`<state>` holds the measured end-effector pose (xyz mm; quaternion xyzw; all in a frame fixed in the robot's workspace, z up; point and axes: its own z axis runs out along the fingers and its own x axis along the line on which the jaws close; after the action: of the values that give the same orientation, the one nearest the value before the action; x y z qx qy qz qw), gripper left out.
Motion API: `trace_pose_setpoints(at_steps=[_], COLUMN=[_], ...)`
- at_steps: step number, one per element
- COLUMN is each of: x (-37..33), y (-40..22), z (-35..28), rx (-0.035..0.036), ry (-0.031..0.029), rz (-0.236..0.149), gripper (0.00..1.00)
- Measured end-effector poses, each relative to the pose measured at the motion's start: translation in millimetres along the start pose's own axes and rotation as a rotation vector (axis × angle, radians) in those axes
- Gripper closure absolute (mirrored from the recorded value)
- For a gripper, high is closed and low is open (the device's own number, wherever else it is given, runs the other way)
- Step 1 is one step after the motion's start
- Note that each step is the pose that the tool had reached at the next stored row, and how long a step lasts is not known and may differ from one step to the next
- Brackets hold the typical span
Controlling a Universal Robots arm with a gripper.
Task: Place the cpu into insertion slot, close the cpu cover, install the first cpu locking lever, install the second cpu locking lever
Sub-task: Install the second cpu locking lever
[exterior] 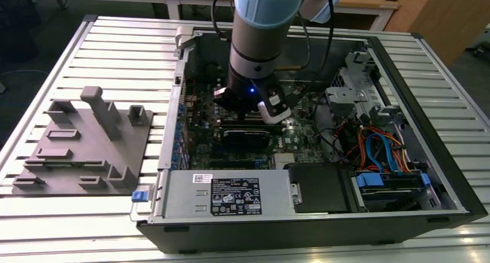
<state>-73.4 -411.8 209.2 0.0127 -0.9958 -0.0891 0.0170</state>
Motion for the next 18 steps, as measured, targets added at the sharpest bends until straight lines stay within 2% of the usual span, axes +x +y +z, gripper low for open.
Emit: trace_pose_setpoints(at_steps=[12,15,18], x=[0.1,0.2,0.2], y=[-1.5,-2.7,-3.8], z=[0.0,0.4,1.0], rx=[-0.0038,-0.0090,-0.0201], ry=[-0.0001,-0.0002,-0.0004], rz=[0.000,0.000,-0.001], gripper=[0.90,0.90,0.90])
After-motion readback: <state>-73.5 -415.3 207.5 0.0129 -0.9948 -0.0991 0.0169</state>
